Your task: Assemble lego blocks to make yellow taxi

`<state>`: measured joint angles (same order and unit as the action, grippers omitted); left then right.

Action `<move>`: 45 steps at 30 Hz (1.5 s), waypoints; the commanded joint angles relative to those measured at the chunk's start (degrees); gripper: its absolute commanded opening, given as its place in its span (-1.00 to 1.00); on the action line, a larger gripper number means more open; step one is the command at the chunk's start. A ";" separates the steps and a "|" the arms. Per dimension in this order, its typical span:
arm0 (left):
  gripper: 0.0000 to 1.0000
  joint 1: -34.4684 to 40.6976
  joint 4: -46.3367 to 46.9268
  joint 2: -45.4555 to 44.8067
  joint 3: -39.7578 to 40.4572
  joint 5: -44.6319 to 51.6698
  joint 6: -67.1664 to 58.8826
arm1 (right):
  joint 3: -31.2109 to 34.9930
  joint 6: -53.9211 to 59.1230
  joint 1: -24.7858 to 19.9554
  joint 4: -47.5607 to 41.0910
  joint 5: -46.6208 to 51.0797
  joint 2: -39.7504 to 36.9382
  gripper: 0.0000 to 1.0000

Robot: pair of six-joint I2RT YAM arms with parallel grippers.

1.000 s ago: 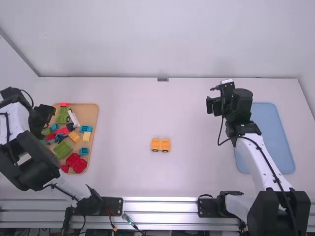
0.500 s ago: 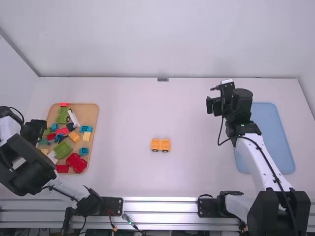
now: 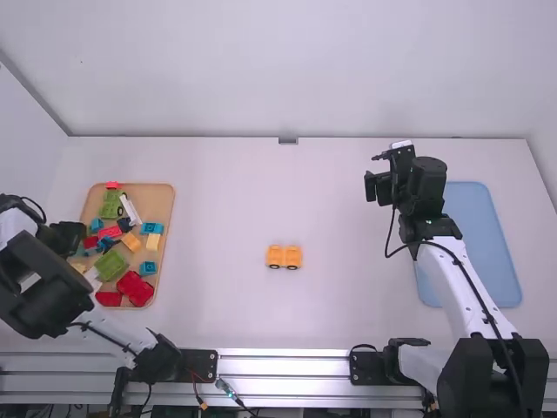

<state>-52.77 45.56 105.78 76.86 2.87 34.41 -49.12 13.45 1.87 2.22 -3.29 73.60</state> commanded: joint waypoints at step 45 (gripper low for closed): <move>0.55 -5.73 7.98 17.57 11.74 9.75 -13.55 | -1.86 -3.82 0.00 0.02 -0.11 0.24 0.97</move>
<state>-58.65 53.17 122.93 87.85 11.64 21.69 -49.12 9.82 1.87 2.20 -3.49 73.60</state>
